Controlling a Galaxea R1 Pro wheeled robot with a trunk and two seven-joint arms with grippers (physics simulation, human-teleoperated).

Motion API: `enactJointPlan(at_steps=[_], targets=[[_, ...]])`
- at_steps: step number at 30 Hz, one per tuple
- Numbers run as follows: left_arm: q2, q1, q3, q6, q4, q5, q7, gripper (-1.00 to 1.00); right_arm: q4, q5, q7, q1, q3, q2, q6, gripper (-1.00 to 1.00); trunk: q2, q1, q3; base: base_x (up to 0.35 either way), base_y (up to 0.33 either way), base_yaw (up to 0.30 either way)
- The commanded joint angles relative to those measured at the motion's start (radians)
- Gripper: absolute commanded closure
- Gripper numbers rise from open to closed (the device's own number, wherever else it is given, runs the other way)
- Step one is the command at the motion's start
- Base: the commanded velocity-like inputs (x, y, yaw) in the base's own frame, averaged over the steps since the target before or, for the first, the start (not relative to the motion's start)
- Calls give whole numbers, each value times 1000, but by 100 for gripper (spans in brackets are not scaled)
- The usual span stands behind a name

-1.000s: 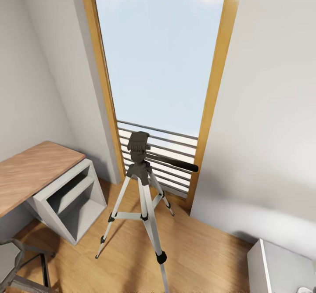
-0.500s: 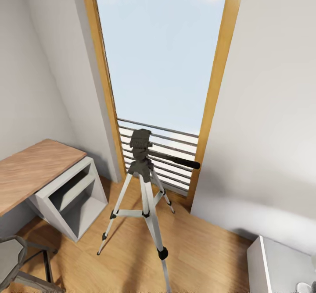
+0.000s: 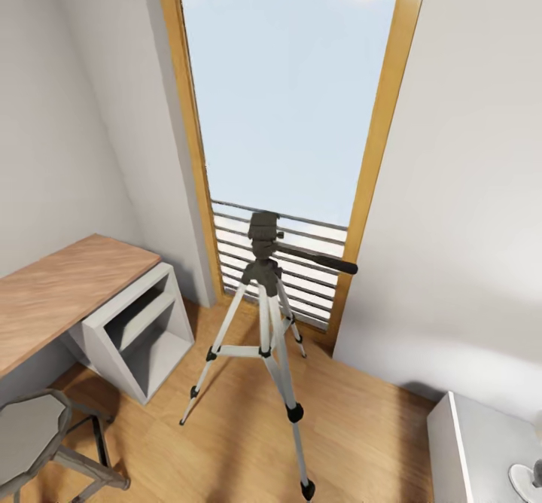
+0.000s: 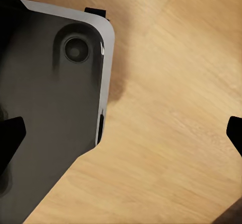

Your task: Attach the digital camera to the camera tripod in the bedroom.

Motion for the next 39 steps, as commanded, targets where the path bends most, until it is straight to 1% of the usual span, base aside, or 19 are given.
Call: enactJointPlan(at_steps=[1, 15, 21, 30, 39], targets=[[0, -1, -8, -2, 0, 7, 4, 100, 3, 7, 2, -2, -2, 0, -6, -100, -2, 0, -2, -30, 29, 0], [0, -1, -8, -3, 0, 7, 4, 100, 3, 7, 2, -2, -2, 0, -7, -100, -2, 0, -2, -6, 8, 0], [-1, -1, -9, -3, 0, 7, 4, 100, 3, 7, 2, -1, -2, 0, -7, -100, -2, 0, -2, 0, 200, 0], [-1, -1, -9, -3, 0, 7, 4, 100, 3, 7, 2, -2, -2, 1, -9, -100, -2, 0, -2, 0, 22, -2], [-1, -1, -8, -3, 0, 7, 4, 100, 3, 6, 2, -2, -2, 2, -6, -100, -2, 0, -2, 0, 1, -152]])
